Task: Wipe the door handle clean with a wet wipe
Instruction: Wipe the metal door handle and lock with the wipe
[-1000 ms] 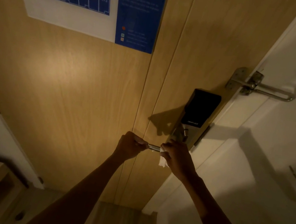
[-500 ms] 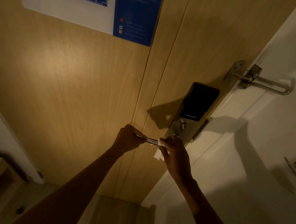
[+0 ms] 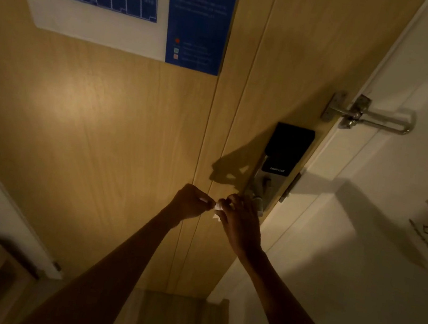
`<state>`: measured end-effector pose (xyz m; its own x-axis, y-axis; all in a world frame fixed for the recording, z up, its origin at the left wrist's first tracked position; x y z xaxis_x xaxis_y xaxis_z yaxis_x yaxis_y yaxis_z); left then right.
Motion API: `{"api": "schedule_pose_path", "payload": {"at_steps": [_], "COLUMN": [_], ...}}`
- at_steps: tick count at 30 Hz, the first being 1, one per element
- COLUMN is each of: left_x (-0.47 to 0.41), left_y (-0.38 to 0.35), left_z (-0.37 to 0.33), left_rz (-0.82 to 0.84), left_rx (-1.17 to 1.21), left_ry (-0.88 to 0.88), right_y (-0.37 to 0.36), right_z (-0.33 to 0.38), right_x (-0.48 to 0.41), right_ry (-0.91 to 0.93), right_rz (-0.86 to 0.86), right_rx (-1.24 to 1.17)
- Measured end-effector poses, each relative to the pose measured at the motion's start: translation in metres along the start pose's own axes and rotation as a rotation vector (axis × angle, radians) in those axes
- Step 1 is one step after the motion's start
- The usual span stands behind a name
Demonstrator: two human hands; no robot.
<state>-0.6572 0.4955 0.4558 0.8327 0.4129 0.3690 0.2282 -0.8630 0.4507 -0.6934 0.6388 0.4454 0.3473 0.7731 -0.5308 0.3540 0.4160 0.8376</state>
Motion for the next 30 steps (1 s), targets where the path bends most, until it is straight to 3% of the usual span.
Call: {"api": "schedule_pose_path", "payload": {"at_steps": [7, 12, 20, 30], "left_x": [0.004, 0.004, -0.004, -0.007], "left_y": [0.001, 0.001, -0.004, -0.008], "left_z": [-0.003, -0.001, 0.012, 0.012], "left_rz": [0.048, 0.077, 0.137, 0.147], "left_rx": [-0.028, 0.043, 0.355, 0.396], "left_ry": [0.025, 0.052, 0.145, 0.142], "right_y": [0.007, 0.01, 0.002, -0.003], "right_z": [-0.014, -0.029, -0.018, -0.025], "right_x": [0.009, 0.02, 0.013, 0.015], "right_ry": [0.16, 0.144, 0.149, 0.104], "right_rz": [0.018, -0.016, 0.016, 0.042], "right_rx": [0.174, 0.218, 0.134, 0.07]}}
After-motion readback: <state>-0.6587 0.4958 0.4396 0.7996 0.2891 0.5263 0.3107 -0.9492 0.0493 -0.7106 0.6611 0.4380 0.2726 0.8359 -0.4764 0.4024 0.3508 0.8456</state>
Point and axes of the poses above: each hand's wrist, its own x-axis away from the middle knuckle, its own y-axis out of the back of the hand, z = x × y, the point moved 5 cm from there along -x, towards the middle knuckle, and after that the axes turned 14 degrees about y, right-handed, at the moved point
